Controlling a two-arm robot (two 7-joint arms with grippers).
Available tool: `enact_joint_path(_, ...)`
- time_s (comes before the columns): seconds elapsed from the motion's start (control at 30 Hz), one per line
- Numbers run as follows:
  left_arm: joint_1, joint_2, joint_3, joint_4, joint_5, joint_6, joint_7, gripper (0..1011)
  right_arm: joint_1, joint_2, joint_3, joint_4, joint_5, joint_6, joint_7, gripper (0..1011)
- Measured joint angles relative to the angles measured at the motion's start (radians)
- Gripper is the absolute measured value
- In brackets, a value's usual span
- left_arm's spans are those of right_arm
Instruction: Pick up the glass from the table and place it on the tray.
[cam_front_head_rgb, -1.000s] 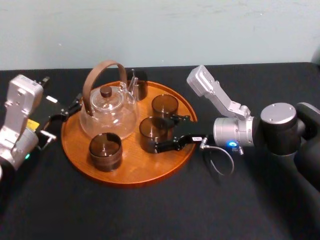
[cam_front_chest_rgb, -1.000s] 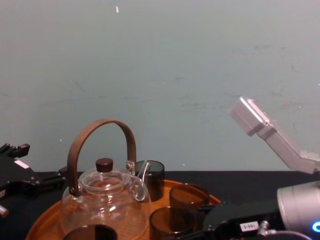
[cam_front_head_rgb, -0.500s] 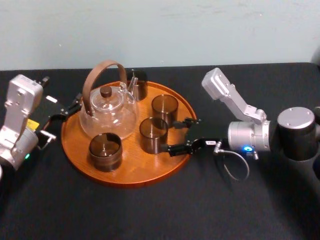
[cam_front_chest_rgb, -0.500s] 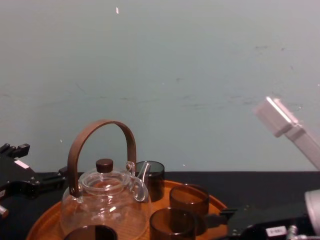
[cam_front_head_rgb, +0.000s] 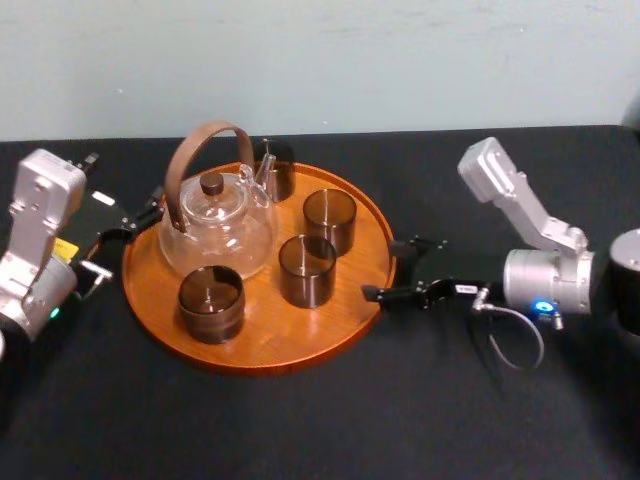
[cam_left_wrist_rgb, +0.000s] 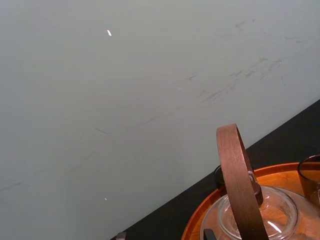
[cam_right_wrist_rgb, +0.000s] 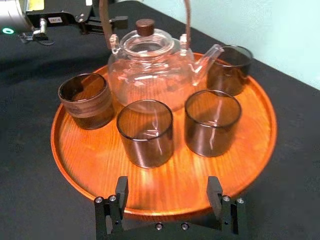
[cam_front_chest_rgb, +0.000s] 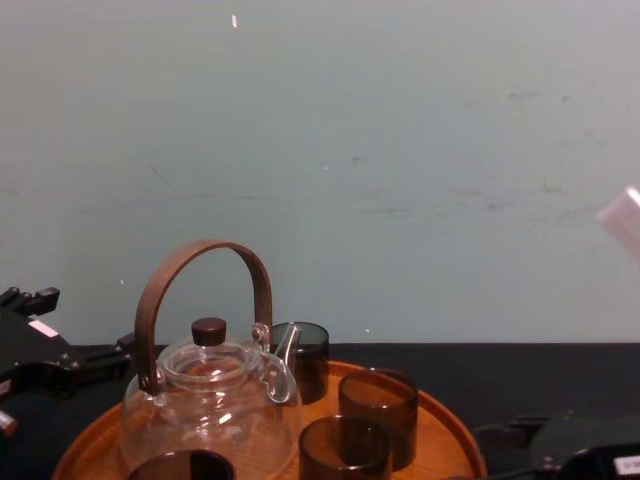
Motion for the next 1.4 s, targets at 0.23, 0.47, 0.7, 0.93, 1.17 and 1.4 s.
enact_joint_path(0.23,0.000,0.000,0.000,0.000,0.000,0.000,0.000,1001,-0.030,0.039,0.041,-0.018,0.032,-0.021,-0.012,1002)
enact_joint_path(0.47,0.000,0.000,0.000,0.000,0.000,0.000,0.000,1001,-0.033,0.043,0.087,0.017,0.057,-0.047,-0.041,1002)
enact_joint_path(0.7,0.000,0.000,0.000,0.000,0.000,0.000,0.000,1001,-0.014,0.026,0.115,0.063,0.063,-0.062,-0.064,1002)
enact_joint_path(0.93,0.000,0.000,0.000,0.000,0.000,0.000,0.000,1001,0.013,-0.003,0.137,0.116,0.062,-0.068,-0.093,1002)
enact_joint_path(1.17,0.000,0.000,0.000,0.000,0.000,0.000,0.000,1001,0.039,-0.040,0.146,0.161,0.047,-0.066,-0.117,1002)
enact_joint_path(1.4,0.000,0.000,0.000,0.000,0.000,0.000,0.000,1001,0.046,-0.071,0.159,0.189,0.038,-0.071,-0.139,1002)
